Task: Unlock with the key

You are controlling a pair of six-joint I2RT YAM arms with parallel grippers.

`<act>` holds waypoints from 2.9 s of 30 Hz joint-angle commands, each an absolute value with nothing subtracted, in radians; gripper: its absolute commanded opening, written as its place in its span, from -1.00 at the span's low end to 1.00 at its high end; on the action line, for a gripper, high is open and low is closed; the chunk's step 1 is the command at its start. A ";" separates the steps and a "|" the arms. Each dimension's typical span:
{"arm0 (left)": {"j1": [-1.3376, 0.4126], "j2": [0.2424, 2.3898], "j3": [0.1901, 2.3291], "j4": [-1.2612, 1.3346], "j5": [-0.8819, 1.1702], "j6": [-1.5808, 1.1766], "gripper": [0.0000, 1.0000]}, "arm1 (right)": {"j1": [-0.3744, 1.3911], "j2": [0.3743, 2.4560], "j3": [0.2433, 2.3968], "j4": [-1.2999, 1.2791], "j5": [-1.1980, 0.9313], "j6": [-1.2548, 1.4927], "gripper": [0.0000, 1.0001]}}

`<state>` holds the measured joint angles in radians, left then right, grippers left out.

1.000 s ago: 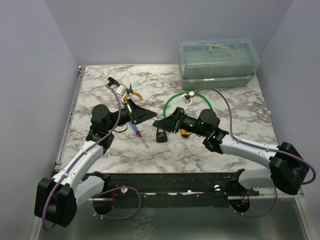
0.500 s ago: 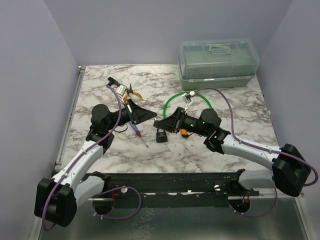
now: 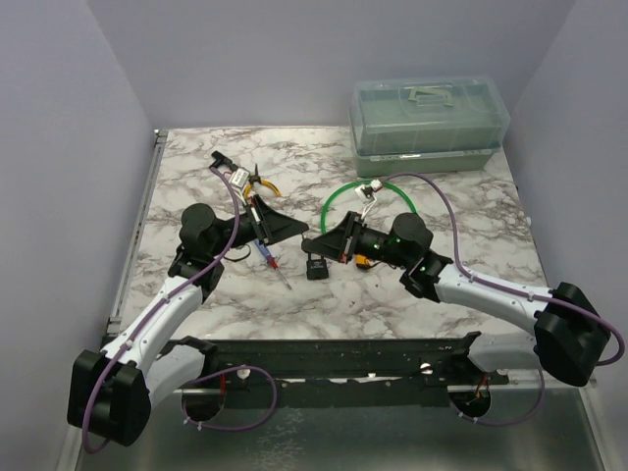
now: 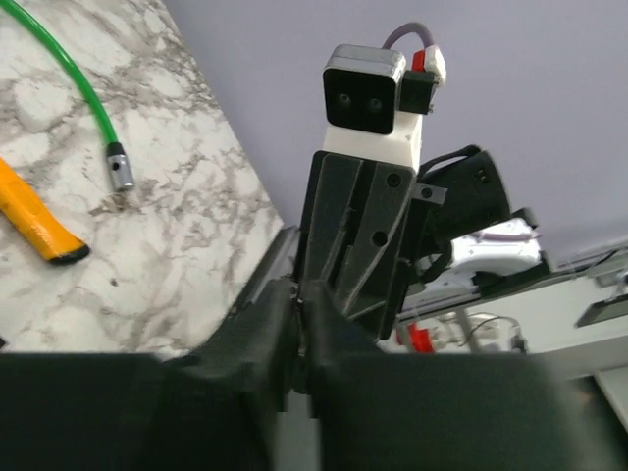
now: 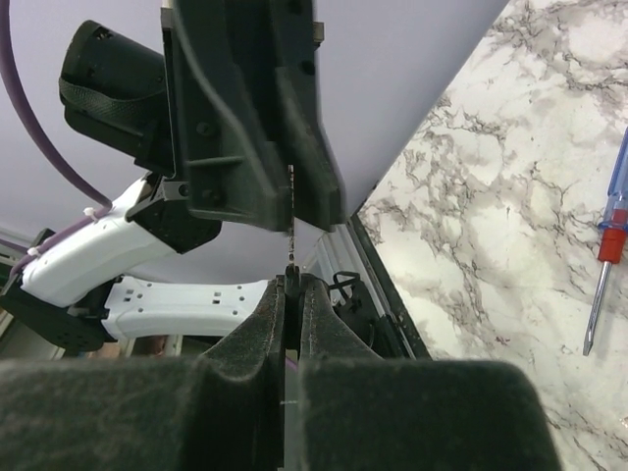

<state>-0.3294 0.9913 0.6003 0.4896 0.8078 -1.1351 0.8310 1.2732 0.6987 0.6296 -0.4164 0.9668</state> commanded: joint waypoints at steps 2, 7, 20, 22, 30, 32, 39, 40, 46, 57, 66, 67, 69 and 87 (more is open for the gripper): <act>-0.333 0.999 0.613 0.438 0.803 -1.086 0.14 | 0.829 1.250 0.712 0.589 -0.417 0.962 -0.99; -0.333 0.992 0.650 0.262 0.722 -0.994 0.58 | 0.829 1.216 0.704 0.433 -0.309 0.954 -0.99; -0.372 1.035 0.737 -0.112 0.433 -0.824 0.54 | 0.770 1.034 0.573 0.130 -0.080 0.962 -1.00; -0.402 1.063 0.764 -0.154 0.373 -0.808 0.52 | 0.752 1.002 0.561 0.106 -0.077 0.954 -0.99; -0.627 1.200 0.890 -0.312 0.068 -0.734 0.55 | 0.701 0.901 0.533 -0.020 -0.030 0.948 -0.99; -0.659 1.240 0.916 -0.341 0.019 -0.720 0.58 | 0.694 0.865 0.522 -0.048 -0.012 0.948 -0.99; -0.739 1.381 0.998 -0.426 -0.124 -0.718 0.61 | 0.689 0.794 0.502 -0.152 0.039 0.956 -0.99; -0.748 1.400 1.007 -0.436 -0.140 -0.719 0.61 | 0.687 0.785 0.496 -0.159 0.041 0.960 -0.99; -0.780 1.503 1.049 -0.469 -0.184 -0.700 0.68 | 0.687 0.755 0.469 -0.185 0.048 0.980 -0.99; -0.823 1.667 1.102 -0.486 -0.249 -0.708 0.74 | 0.685 0.742 0.480 -0.227 0.061 0.958 -0.99; -0.827 1.763 1.147 -0.512 -0.273 -0.723 0.59 | 0.685 0.721 0.474 -0.251 0.072 0.935 -0.99; -0.828 1.777 1.154 -0.518 -0.278 -0.728 0.58 | 0.685 0.720 0.474 -0.253 0.070 0.934 -0.99; -0.831 1.797 1.165 -0.529 -0.286 -0.736 0.56 | 0.684 0.717 0.473 -0.254 0.072 0.932 -0.99; -0.833 1.855 1.195 -0.548 -0.319 -0.770 0.33 | 0.684 0.722 0.463 -0.259 0.076 0.923 -0.99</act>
